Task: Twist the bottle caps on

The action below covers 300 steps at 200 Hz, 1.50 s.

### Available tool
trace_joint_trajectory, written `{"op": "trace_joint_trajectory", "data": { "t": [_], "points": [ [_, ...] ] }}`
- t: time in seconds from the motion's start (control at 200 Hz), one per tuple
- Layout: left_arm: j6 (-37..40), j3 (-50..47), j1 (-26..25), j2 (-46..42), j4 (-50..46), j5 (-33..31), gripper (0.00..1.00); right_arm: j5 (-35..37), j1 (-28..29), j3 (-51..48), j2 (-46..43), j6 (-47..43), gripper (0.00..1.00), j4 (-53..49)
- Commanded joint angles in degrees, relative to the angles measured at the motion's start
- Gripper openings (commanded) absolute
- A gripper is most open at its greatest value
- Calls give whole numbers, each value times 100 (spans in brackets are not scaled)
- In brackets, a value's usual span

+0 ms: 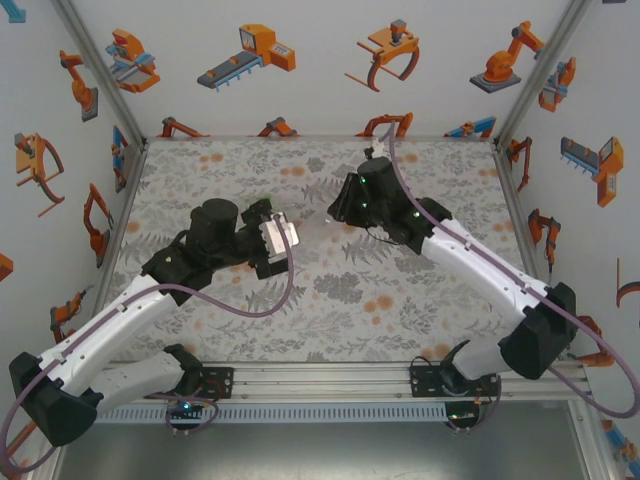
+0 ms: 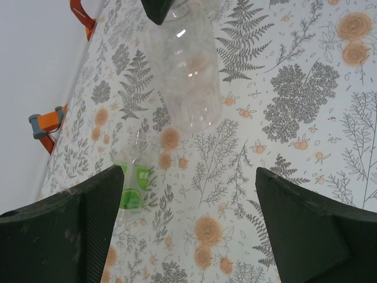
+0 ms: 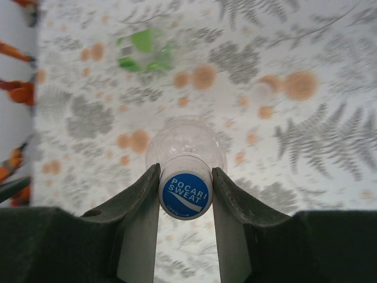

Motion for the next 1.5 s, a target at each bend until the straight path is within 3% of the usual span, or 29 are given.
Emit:
{"op": "trace_joint_trajectory", "data": {
  "t": [0.0, 0.2, 0.596, 1.011, 1.277, 1.497],
  "points": [
    [-318, -15, 118, 18, 220, -60, 85, 496, -172, 492, 436, -1092, 10, -519],
    [-1002, 177, 523, 222, 344, 10, 84, 930, -479, 1194, 1383, -1744, 7, -542],
    [-1674, 544, 747, 484, 131, -176, 81, 718, -822, 1962, 2484, -2007, 6, -495],
    [-1810, 848, 761, 760, -261, -220, 81, 579, -826, 2235, 2645, -2043, 44, -871],
    [-1673, 831, 860, 969, -317, 40, 84, 616, -827, 2566, 2244, -2222, 52, -1172],
    [-1506, 1094, 1375, 1779, -441, 657, 86, 488, -822, 2304, 1430, -2197, 52, -1261]
  ]
}}
